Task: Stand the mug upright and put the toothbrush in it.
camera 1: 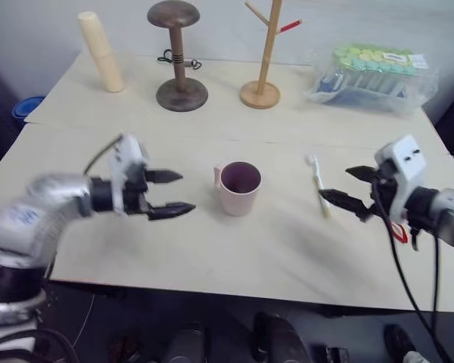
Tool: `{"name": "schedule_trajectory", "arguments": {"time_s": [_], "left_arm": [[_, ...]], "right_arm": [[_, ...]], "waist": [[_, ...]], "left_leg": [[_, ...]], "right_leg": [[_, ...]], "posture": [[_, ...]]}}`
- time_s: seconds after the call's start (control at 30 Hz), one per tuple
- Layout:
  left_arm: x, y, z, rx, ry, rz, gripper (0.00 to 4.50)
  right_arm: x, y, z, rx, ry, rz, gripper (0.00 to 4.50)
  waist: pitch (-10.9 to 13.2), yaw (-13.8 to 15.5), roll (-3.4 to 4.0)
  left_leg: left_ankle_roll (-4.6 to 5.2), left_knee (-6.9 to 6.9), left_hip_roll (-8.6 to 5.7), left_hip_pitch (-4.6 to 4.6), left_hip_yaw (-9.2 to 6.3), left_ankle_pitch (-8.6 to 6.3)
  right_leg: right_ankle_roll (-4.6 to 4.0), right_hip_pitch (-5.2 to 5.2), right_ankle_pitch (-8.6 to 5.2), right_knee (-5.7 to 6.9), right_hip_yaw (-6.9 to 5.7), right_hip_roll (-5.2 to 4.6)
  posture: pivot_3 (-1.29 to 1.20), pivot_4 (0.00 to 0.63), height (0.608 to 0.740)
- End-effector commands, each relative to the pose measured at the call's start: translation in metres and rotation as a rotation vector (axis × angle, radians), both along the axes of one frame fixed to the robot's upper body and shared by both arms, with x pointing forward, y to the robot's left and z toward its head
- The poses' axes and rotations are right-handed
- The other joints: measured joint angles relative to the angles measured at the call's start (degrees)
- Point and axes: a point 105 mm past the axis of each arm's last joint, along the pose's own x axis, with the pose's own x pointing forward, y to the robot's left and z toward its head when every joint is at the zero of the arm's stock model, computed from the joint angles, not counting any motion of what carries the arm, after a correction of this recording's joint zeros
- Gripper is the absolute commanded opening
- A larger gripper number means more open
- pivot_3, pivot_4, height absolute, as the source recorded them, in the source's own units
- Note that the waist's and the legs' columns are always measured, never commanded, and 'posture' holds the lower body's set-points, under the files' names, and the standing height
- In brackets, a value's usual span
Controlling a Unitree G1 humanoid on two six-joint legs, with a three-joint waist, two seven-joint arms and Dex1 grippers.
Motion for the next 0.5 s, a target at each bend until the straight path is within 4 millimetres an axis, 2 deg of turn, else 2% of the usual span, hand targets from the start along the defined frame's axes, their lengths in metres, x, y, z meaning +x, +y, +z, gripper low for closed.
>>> {"name": "schedule_trajectory", "arguments": {"time_s": [0.03,0.23,0.43,0.5], "left_arm": [[-0.023,-0.006,0.025,0.008,0.043,-0.186,4.47],[-0.013,-0.020,0.050,0.012,-0.048,-0.242,4.47],[-0.005,-0.028,0.052,0.040,-0.105,-0.259,4.47],[-0.005,-0.029,0.053,0.037,-0.116,-0.259,4.50]], "right_arm": [[0.032,-0.003,0.000,0.019,-0.013,-0.124,4.50],[0.083,0.003,-0.023,0.074,0.089,-0.239,4.50],[0.099,0.021,-0.043,0.104,0.188,-0.203,4.50],[0.100,0.019,-0.049,0.094,0.198,-0.219,4.11]], "waist": [[0.0,-0.8,0.04],[0.0,-1.6,0.14],[0.0,-2.5,0.14],[0.0,-2.7,0.14]], "left_leg": [[0.00,-0.05,-0.07,0.03,0.05,0.00],[-0.05,-0.07,-0.02,-0.11,0.38,0.03],[-0.05,-0.10,-0.01,-0.15,0.30,0.03],[-0.05,-0.09,-0.01,-0.15,0.29,0.03]], "right_leg": [[-0.03,0.00,-0.02,-0.01,-0.01,0.02],[-0.10,-0.08,-0.06,-0.01,-0.21,0.11],[-0.10,-0.12,-0.06,-0.01,-0.24,0.09],[-0.10,-0.11,-0.06,0.00,-0.26,0.09]], "posture": [[0.00,0.150,0.740],[0.00,0.150,0.740],[0.00,0.150,0.740],[0.00,0.150,0.740]]}}
